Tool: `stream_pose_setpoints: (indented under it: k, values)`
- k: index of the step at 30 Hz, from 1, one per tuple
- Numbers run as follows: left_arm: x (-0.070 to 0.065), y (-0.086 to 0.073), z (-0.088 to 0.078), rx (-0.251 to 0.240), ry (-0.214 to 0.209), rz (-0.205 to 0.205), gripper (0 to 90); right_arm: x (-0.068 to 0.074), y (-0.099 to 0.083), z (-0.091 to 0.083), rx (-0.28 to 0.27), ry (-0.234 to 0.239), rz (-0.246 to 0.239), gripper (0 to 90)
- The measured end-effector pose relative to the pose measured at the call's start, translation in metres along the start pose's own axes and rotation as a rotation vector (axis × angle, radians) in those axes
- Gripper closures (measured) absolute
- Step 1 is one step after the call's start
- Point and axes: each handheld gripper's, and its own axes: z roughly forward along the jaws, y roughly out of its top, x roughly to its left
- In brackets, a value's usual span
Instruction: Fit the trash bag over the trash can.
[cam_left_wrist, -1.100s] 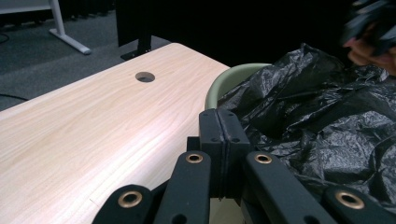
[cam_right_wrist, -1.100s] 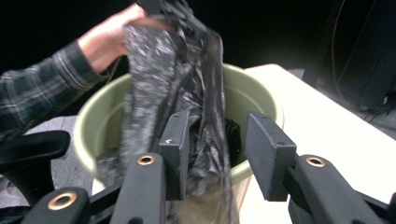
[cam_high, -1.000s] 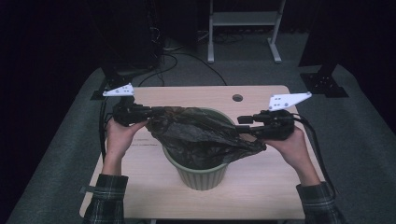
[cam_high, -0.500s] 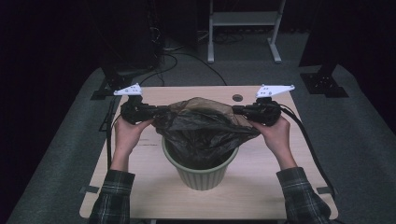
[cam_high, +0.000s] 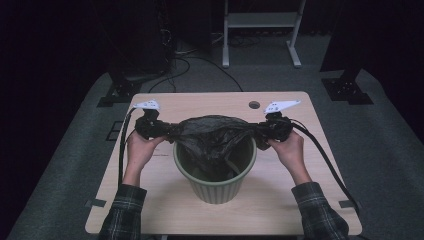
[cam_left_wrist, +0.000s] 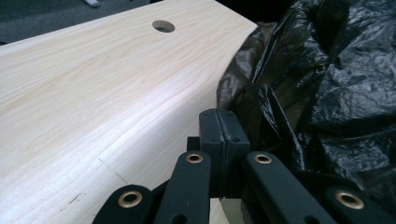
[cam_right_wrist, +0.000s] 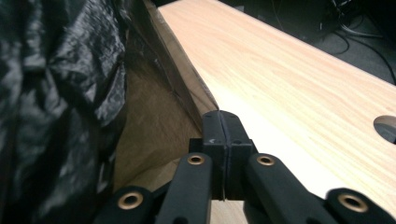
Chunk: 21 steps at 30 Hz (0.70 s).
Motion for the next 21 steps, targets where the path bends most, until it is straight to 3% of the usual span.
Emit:
stream_pose_setpoints:
  k: [1, 2, 3, 4, 5, 8, 9, 10, 12, 13, 14, 15, 18, 19, 20, 21]
  values:
    - [-0.001, 0.002, -0.003, -0.008, -0.001, 0.006, 90.0, -0.002, 0.004, -0.010, -0.046, 0.000, 0.018, 76.3]
    - [-0.001, 0.002, -0.003, -0.008, -0.001, 0.006, 90.0, -0.002, 0.004, -0.010, -0.046, 0.000, 0.018, 76.3]
    - [-0.003, 0.004, -0.006, -0.014, -0.004, 0.009, 90.0, -0.004, 0.009, -0.026, -0.103, 0.009, 0.027, 73.9]
    - [-0.003, 0.004, -0.006, -0.014, -0.004, 0.009, 90.0, -0.004, 0.009, -0.026, -0.103, 0.009, 0.027, 73.9]
    - [-0.003, 0.005, -0.007, -0.014, -0.003, 0.012, 90.0, -0.003, 0.017, -0.043, -0.151, 0.026, 0.028, 70.7]
    - [-0.005, 0.006, -0.009, -0.016, -0.004, 0.019, 90.0, 0.000, 0.024, -0.056, -0.183, 0.035, 0.013, 67.3]
    - [-0.006, 0.006, -0.009, -0.015, -0.005, 0.022, 90.0, 0.006, 0.029, -0.065, -0.216, 0.076, -0.005, 64.2]
    - [-0.006, 0.006, -0.009, -0.015, -0.005, 0.022, 90.0, 0.006, 0.029, -0.065, -0.216, 0.076, -0.005, 64.2]
    - [-0.007, 0.006, -0.009, -0.018, -0.005, 0.022, 90.0, 0.012, 0.034, -0.069, -0.240, 0.136, -0.021, 59.7]
    - [-0.008, 0.007, -0.009, -0.018, -0.007, 0.024, 90.0, 0.019, 0.038, -0.068, -0.238, 0.183, -0.042, 55.9]
    - [-0.008, 0.007, -0.009, -0.019, -0.008, 0.024, 90.0, 0.019, 0.038, -0.068, -0.238, 0.183, -0.042, 55.9]
    - [-0.009, 0.007, -0.009, -0.017, -0.008, 0.028, 90.0, 0.025, 0.039, -0.064, -0.228, 0.216, -0.061, 53.3]
    - [-0.010, 0.007, -0.010, -0.019, -0.010, 0.030, 90.0, 0.028, 0.039, -0.059, -0.201, 0.207, -0.076, 52.8]
    - [-0.011, 0.007, -0.011, -0.022, -0.016, 0.031, 90.0, 0.028, 0.038, -0.054, -0.172, 0.189, -0.083, 60.8]
    - [-0.011, 0.007, -0.011, -0.022, -0.016, 0.031, 90.0, 0.028, 0.038, -0.054, -0.172, 0.189, -0.083, 60.8]
    - [-0.012, 0.007, -0.012, -0.024, -0.017, 0.033, 90.0, 0.027, 0.037, -0.051, -0.150, 0.184, -0.081, 73.8]
